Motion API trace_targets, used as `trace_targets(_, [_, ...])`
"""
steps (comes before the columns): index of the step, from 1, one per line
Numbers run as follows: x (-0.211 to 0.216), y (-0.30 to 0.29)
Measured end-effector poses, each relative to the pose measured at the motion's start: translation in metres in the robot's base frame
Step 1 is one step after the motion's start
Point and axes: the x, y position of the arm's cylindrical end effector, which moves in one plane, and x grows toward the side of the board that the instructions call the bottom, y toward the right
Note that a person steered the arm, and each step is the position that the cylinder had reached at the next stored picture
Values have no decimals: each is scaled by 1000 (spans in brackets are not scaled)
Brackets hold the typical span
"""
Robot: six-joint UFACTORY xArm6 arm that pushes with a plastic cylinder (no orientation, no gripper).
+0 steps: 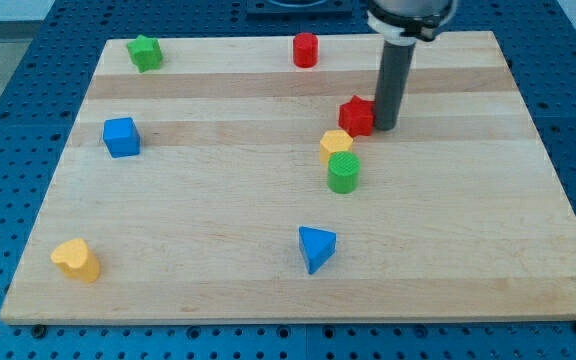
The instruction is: Move the arm above the red star
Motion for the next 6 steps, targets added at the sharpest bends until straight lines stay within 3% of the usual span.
trace_targets(2, [0, -27])
trace_targets(4, [-35, 47])
trace_targets(6, [-60, -3])
